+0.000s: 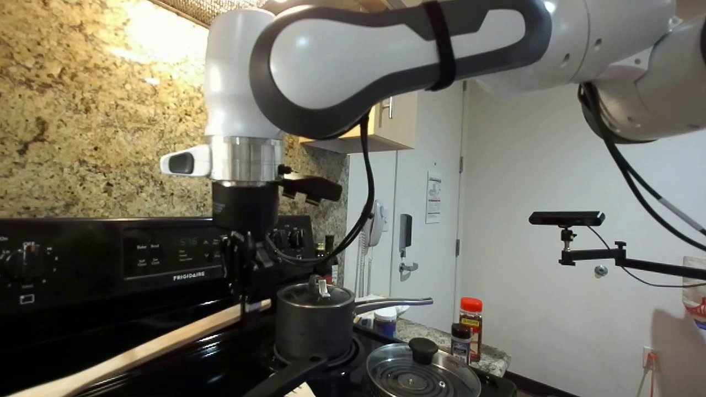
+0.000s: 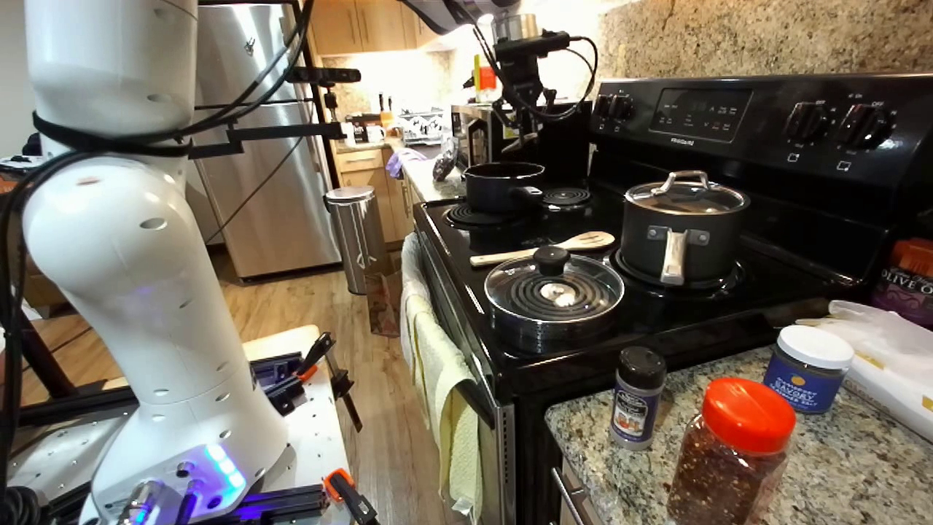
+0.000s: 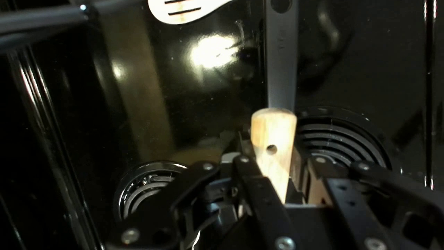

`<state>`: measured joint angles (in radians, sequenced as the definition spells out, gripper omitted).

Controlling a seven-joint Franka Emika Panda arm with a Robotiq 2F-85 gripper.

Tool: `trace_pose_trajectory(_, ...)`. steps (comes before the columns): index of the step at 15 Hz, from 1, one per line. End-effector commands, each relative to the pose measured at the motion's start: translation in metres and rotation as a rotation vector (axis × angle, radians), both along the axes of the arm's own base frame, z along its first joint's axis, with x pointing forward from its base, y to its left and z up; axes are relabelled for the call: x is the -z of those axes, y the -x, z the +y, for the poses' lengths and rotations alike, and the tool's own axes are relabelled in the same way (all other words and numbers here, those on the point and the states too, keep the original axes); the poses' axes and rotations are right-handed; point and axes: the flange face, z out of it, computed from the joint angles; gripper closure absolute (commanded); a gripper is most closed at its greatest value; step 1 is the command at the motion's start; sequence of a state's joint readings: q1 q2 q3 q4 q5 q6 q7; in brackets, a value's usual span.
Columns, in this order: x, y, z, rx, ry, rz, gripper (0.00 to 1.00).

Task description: Remove the cooking stick from the pot and put on the stove

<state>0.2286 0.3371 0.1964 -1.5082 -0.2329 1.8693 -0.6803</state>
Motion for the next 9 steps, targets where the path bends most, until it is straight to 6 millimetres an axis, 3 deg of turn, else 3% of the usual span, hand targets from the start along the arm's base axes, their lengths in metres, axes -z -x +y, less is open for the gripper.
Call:
trace_pose_trajectory(1, -0.020, 0.015, -0.031, 0.107, -0.123, -0.071, 0.93)
trace_pose_trajectory(5, -0.016, 0.018, -0.077, 0.249, -0.267, -0.125, 0.93)
trace_pose_trajectory(9, 0.012, 0.031, -0.121, 0.383, -0.403, -0.153, 0.93)
